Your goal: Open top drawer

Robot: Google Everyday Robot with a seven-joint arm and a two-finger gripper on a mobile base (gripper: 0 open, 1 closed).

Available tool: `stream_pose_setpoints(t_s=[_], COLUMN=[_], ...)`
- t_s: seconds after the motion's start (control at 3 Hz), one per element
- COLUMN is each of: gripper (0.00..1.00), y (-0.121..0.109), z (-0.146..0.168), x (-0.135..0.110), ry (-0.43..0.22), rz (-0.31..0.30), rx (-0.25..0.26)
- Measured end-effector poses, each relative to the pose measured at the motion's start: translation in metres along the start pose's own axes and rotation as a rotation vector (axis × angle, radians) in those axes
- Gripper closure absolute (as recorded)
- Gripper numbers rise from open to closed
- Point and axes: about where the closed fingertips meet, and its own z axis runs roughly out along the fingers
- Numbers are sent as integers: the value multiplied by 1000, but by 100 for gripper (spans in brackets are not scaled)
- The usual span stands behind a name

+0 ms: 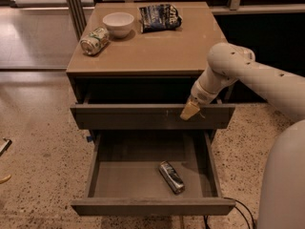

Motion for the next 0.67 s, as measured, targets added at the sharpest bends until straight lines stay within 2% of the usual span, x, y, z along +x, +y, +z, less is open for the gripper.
stream_pose_setpoints(t_s=[0.33,0.67], gripper=[28,5], y=[23,53], z=[-13,-23], x=[21,43], ry=[9,23], rz=[-11,-38], rx=[-7,-31])
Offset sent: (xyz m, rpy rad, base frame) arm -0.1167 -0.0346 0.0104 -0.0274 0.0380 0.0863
